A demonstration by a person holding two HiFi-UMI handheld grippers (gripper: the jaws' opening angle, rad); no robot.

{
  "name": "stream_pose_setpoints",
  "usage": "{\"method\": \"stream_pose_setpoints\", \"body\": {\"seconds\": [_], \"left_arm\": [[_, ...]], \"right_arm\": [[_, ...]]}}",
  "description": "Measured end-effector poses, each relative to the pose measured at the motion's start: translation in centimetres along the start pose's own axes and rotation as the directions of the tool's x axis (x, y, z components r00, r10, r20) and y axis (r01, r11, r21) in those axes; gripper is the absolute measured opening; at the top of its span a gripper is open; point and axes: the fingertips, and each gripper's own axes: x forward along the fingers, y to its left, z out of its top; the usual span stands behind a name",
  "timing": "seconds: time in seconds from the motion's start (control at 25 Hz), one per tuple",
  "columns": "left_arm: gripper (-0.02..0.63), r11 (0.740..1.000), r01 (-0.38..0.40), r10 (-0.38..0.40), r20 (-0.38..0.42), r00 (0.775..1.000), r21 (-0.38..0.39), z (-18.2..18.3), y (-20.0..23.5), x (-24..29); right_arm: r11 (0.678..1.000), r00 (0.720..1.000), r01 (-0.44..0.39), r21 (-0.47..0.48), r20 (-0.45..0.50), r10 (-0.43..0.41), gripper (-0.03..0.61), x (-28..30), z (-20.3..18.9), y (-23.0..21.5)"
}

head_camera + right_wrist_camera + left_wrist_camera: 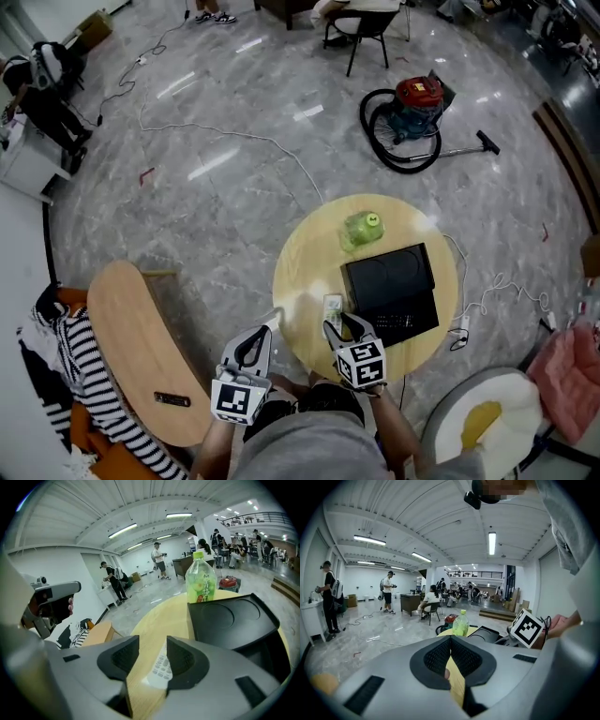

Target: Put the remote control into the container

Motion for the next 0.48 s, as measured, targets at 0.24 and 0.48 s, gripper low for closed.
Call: {"method": "stream_pose_setpoints", "body": {"seconds": [0.24, 0.48], "left_arm": [[0.008, 0.999, 0.033, -0.033, 0.0, 0.999, 0.008, 0.4, -0.3, 1.3], [0.008, 0.998, 0.047, -0.047, -0.007, 0.999, 0.029, 0.4, -0.5, 1.4]], "right_arm": [[0.997, 0.997, 0.066, 0.044, -0.044, -0.064, 0.245, 1.4, -1.6, -1.3], [0.987, 0.989, 0.126, 0.096, -0.088, -0.118, 0.255, 2.4, -3.5, -2.4]]}}
